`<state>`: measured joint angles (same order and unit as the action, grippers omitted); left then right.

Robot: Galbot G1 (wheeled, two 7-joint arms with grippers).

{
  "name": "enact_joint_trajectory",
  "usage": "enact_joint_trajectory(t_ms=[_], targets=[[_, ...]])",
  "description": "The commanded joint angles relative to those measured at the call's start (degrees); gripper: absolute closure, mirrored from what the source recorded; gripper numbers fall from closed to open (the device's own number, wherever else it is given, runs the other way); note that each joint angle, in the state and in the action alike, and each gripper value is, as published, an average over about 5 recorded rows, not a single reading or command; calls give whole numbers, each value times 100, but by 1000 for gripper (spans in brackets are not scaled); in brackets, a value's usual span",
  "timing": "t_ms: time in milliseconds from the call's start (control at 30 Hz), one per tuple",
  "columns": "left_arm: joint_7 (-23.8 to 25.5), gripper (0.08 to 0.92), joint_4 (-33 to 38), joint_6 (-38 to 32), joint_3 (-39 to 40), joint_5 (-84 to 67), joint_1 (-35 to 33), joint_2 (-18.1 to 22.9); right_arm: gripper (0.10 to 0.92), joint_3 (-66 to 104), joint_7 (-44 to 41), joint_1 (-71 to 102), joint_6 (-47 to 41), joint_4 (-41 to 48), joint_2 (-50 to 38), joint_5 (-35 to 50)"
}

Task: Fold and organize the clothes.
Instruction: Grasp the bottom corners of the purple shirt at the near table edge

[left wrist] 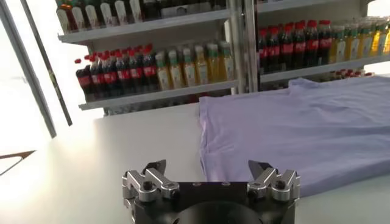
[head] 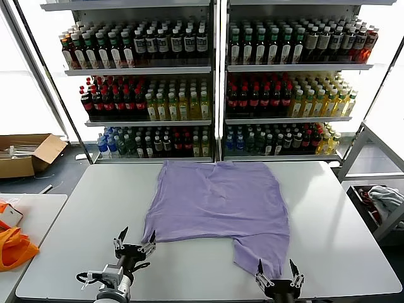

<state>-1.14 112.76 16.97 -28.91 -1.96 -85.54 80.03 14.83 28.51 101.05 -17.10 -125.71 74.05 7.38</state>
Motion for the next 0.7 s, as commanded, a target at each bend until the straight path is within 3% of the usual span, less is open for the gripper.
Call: enact_joint_trajectory(t_ms=[33,700], targets=[[-3,177,-175,189,-21,-254,68,-77,203,-10,22,29,-38,64,29,76],[25,177,-267,283,144,-452,45,-144,205,-28,7,-5,16,243,149,197]])
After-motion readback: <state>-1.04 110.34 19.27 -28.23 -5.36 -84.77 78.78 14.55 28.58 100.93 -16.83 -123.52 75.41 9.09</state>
